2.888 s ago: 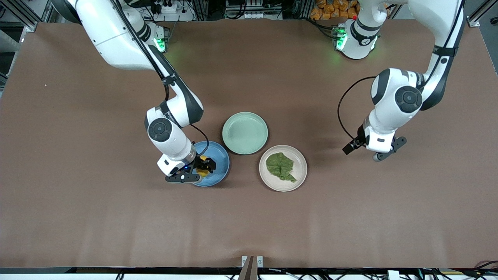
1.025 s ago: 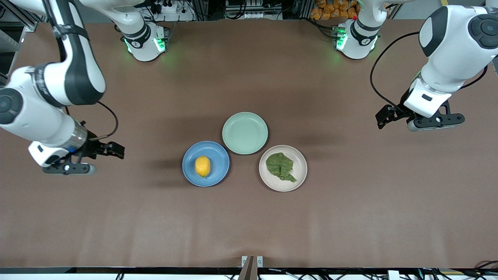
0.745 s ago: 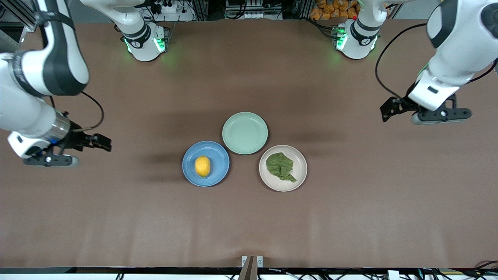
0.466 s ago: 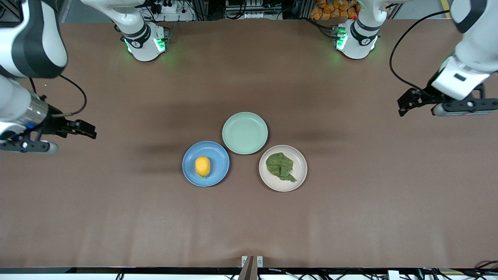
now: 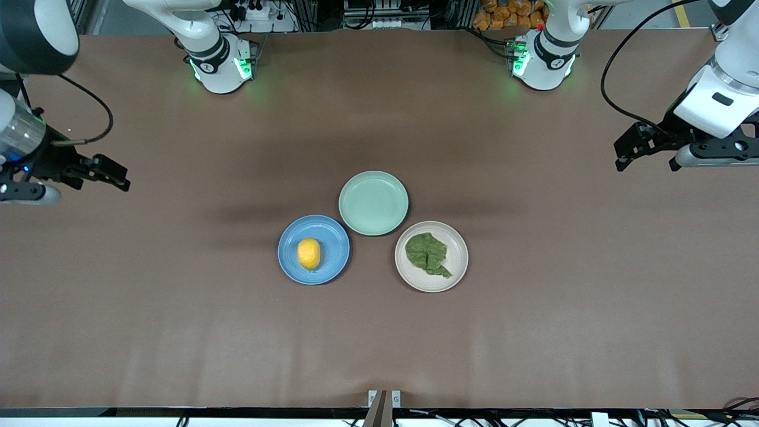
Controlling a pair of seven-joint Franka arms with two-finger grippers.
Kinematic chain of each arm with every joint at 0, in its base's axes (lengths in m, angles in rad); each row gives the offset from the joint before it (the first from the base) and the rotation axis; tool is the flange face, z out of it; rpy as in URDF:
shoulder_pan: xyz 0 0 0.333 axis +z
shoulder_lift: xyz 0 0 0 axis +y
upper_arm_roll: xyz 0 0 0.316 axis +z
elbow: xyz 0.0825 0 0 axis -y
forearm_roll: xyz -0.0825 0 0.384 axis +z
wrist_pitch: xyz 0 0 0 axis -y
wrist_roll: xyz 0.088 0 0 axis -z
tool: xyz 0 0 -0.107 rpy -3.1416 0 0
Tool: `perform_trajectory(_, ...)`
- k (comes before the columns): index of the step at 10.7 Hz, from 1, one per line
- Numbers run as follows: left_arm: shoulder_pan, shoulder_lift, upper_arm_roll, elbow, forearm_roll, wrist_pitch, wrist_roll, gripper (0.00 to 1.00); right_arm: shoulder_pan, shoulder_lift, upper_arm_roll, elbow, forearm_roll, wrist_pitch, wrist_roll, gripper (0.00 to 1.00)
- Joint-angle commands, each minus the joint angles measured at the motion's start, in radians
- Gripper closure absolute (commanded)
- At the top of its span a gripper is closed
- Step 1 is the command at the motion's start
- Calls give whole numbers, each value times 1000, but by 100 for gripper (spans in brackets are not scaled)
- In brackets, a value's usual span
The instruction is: Place lemon and lettuce in plates
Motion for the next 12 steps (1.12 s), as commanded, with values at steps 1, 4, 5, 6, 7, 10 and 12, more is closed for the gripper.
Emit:
perform_trajectory(1,6,30,-1,100,17,-114,68,0,-14,-31,1,20,-3,-58,-11,0)
perform_trajectory(4,8,32,-1,128,-1,-146,68,0,9,-17,-50,111,-3,-110,-14,0)
perform_trajectory(5,6,33,-1,128,-15,-146,62,0,18,-9,-59,138,-3,-124,-16,0)
perform_trajectory(6,3,32,-3,128,-37,-146,57,0,18,7,-61,179,-5,-159,-16,0)
perform_trajectory(7,7,32,-3,124,-37,-152,57,0,18,9,-61,198,-6,-172,-16,0)
perform_trajectory(10,-3,36,-6,125,-37,-169,52,0,59,18,-116,250,0,-224,-14,0)
perform_trajectory(12,-2,36,-6,127,-37,-171,52,0,69,34,-133,287,3,-238,-11,0)
